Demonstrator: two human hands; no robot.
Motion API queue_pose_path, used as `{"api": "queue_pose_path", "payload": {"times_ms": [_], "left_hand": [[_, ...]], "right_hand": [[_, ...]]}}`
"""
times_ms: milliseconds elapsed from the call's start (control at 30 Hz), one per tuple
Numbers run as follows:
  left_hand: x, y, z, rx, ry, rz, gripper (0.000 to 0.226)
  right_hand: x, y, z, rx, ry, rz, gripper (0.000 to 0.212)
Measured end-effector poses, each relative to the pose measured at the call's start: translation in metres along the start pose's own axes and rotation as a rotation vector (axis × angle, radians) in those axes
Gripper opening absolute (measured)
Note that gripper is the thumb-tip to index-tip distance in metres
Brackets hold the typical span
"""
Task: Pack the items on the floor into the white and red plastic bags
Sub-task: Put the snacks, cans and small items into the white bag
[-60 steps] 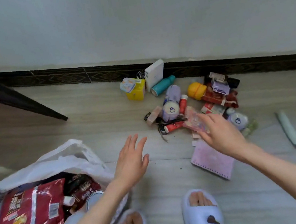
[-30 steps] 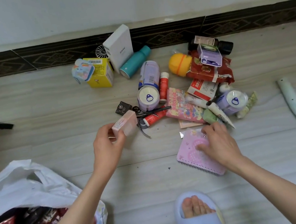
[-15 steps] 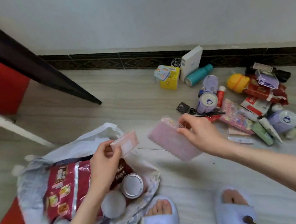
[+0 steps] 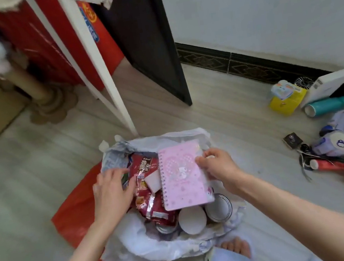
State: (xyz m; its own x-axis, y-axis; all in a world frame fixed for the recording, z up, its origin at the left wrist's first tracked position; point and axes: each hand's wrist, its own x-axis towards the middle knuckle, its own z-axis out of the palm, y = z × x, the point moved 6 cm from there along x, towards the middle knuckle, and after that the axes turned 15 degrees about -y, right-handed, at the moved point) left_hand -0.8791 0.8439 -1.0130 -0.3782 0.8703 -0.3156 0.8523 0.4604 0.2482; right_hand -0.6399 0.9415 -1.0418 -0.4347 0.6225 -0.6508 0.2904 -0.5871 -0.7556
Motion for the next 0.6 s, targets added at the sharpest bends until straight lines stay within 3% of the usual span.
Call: {"api": "queue_pose_path", "payload": {"times_ms": [133, 200, 333, 500, 600], "left_hand": [[0.009, -0.058, 0.008, -0.326, -0.06, -0.339, 0.065], [0.005, -0.068, 0.02, -0.482, -0.132, -0.417, 0.066], [0.001, -0.068, 0.0, -0.426, 0.01, -0.289, 0.024], [0.004, -0.069, -0.041, -0.302, 0.075, -0.144, 0.014], [0.003, -0.065, -0.052, -0.279, 0.061, -0.065, 0.01]], "right_hand": [[0.014, 0.013, 0.035, 0.017, -0.063, 0.019, 0.027], [0.017, 0.015, 0.052, 0.007, -0.07, 0.022, 0.024], [0.017, 0.003, 0.076, -0.084, -0.024, -0.08, 0.015], [0.011, -0.029, 0.103, -0.326, 0.012, -0.3, 0.005], [0.01, -0.028, 0.124, -0.386, -0.055, -0.33, 0.005]]}}
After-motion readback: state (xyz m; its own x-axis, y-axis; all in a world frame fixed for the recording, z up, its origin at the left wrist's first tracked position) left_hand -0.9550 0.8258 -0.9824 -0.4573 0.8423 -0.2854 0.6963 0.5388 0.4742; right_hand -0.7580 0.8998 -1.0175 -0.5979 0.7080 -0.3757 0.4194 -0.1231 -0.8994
